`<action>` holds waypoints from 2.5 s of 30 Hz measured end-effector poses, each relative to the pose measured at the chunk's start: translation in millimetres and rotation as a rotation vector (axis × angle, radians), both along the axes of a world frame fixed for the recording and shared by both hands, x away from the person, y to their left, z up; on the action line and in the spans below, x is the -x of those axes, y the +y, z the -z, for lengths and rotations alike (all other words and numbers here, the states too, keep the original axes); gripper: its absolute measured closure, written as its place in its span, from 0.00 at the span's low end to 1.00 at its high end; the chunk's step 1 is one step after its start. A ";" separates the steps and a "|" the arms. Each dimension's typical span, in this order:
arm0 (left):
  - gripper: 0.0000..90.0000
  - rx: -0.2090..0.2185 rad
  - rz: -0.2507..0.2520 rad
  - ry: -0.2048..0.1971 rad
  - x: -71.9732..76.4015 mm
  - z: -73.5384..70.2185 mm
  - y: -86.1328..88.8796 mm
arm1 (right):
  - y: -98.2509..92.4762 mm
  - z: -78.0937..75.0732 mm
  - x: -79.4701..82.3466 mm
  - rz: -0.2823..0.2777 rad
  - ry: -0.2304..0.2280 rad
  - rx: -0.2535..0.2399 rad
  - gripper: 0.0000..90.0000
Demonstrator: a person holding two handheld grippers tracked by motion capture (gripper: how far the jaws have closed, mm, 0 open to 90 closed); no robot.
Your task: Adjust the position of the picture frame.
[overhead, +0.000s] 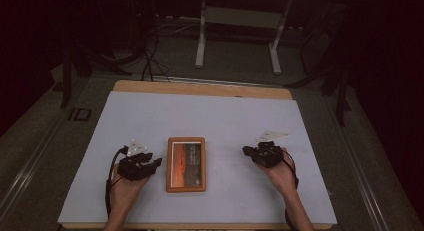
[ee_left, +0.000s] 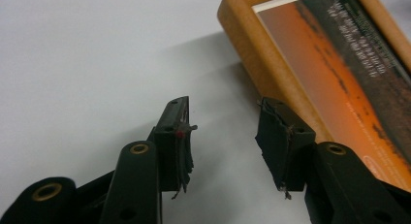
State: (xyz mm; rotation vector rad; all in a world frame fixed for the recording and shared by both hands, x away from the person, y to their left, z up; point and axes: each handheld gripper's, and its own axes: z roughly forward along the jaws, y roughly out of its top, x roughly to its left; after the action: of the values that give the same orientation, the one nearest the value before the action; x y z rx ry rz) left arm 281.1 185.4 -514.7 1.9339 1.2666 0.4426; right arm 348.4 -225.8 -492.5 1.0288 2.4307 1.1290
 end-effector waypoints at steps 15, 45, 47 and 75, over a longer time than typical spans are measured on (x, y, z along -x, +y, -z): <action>0.57 0.045 0.044 -0.015 3.6 -3.7 -3.9 | 76.9 -9.3 -5.5 -0.159 -0.051 -0.008 1.00; 0.57 0.068 0.079 -0.044 7.3 -8.7 -6.5 | 132.9 1.1 -26.8 -0.209 -0.052 -0.029 1.00; 0.57 0.078 0.080 -0.040 7.6 -9.5 -6.6 | 131.5 2.2 -27.4 -0.203 -0.047 -0.028 1.00; 0.43 0.247 0.179 0.099 5.1 -12.9 -49.4 | 111.0 27.9 -34.0 -0.144 0.015 -0.031 1.00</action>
State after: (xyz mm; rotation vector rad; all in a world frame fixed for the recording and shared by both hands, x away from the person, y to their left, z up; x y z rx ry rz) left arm 276.1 136.1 -501.8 1.8555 1.1383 0.0950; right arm 382.4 -114.8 -520.4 0.8858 2.5415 1.2121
